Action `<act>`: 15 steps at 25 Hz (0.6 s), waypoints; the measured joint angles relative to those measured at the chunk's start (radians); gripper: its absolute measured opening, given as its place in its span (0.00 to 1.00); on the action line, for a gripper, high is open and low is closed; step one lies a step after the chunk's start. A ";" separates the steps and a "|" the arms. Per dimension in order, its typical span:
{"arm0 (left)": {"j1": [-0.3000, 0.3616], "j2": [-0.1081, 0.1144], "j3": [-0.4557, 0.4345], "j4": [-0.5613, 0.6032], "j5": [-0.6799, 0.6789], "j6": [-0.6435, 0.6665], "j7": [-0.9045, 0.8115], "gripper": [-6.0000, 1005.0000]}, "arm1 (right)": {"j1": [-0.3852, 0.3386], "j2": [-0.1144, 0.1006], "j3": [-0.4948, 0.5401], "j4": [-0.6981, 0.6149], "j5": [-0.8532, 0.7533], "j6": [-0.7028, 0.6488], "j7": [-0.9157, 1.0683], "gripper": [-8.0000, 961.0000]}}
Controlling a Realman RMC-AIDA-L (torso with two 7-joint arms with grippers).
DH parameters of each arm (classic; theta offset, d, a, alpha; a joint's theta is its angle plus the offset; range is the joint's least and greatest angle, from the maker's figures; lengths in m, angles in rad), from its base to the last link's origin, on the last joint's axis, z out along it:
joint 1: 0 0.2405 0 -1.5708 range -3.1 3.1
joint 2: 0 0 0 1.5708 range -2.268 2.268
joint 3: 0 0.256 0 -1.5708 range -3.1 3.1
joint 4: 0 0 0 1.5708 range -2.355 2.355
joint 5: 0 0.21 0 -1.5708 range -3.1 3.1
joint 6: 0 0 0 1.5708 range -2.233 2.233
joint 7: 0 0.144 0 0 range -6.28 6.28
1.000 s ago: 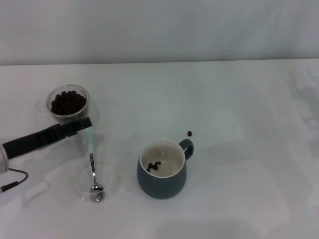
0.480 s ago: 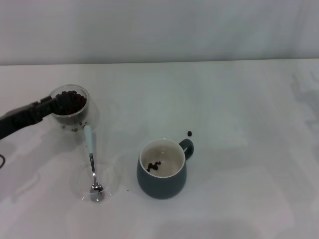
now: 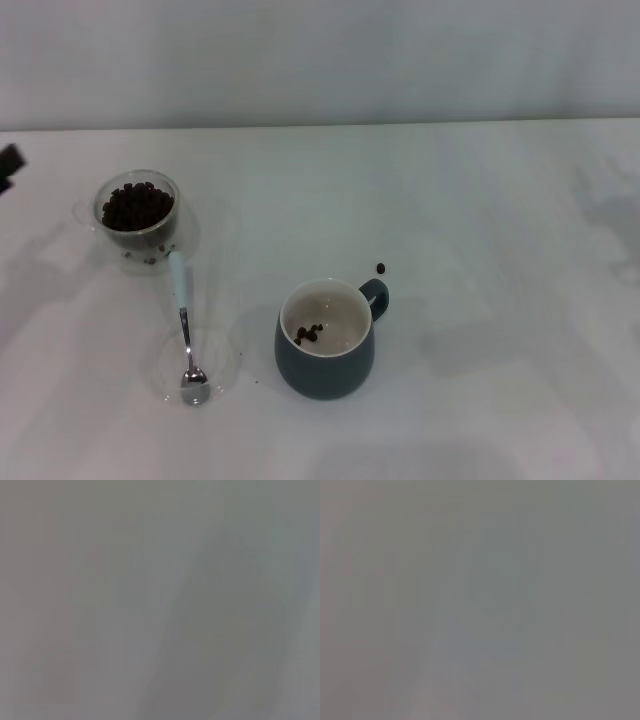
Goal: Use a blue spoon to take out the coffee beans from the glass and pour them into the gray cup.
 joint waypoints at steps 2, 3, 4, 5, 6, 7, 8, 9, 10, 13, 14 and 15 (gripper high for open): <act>0.011 0.000 -0.040 -0.013 -0.004 0.000 0.062 0.72 | 0.000 0.001 -0.039 -0.002 0.000 -0.005 0.021 0.53; 0.016 0.000 -0.063 -0.022 -0.007 0.000 0.104 0.72 | 0.004 0.001 -0.084 -0.005 0.000 -0.005 0.038 0.53; 0.021 -0.001 -0.085 -0.032 -0.011 0.000 0.144 0.72 | 0.006 0.001 -0.108 -0.009 0.001 -0.005 0.049 0.53; 0.026 -0.001 -0.109 -0.048 -0.020 0.000 0.189 0.72 | 0.006 0.001 -0.108 -0.009 0.001 -0.005 0.049 0.53; 0.027 -0.001 -0.122 -0.059 -0.028 0.000 0.212 0.72 | 0.007 0.002 -0.128 -0.014 0.003 -0.005 0.060 0.53; 0.030 -0.001 -0.141 -0.076 -0.043 0.000 0.252 0.72 | 0.008 0.002 -0.150 -0.022 0.003 -0.007 0.078 0.53; 0.032 -0.001 -0.160 -0.090 -0.056 0.000 0.280 0.72 | 0.007 0.002 -0.175 -0.031 0.004 -0.009 0.098 0.53; 0.034 0.000 -0.178 -0.100 -0.071 0.000 0.308 0.72 | 0.005 0.002 -0.203 -0.040 0.005 -0.012 0.125 0.53; 0.036 -0.001 -0.193 -0.109 -0.083 0.000 0.336 0.72 | 0.005 0.003 -0.232 -0.045 0.005 -0.014 0.146 0.53; 0.041 0.000 -0.227 -0.139 -0.116 -0.001 0.401 0.72 | 0.007 0.003 -0.325 -0.053 0.007 -0.015 0.199 0.53; 0.041 0.000 -0.227 -0.139 -0.116 -0.001 0.401 0.72 | 0.008 0.003 -0.355 -0.056 0.007 -0.013 0.212 0.53; 0.039 0.002 -0.260 -0.174 -0.126 -0.007 0.442 0.72 | 0.008 0.003 -0.392 -0.057 0.007 -0.011 0.224 0.53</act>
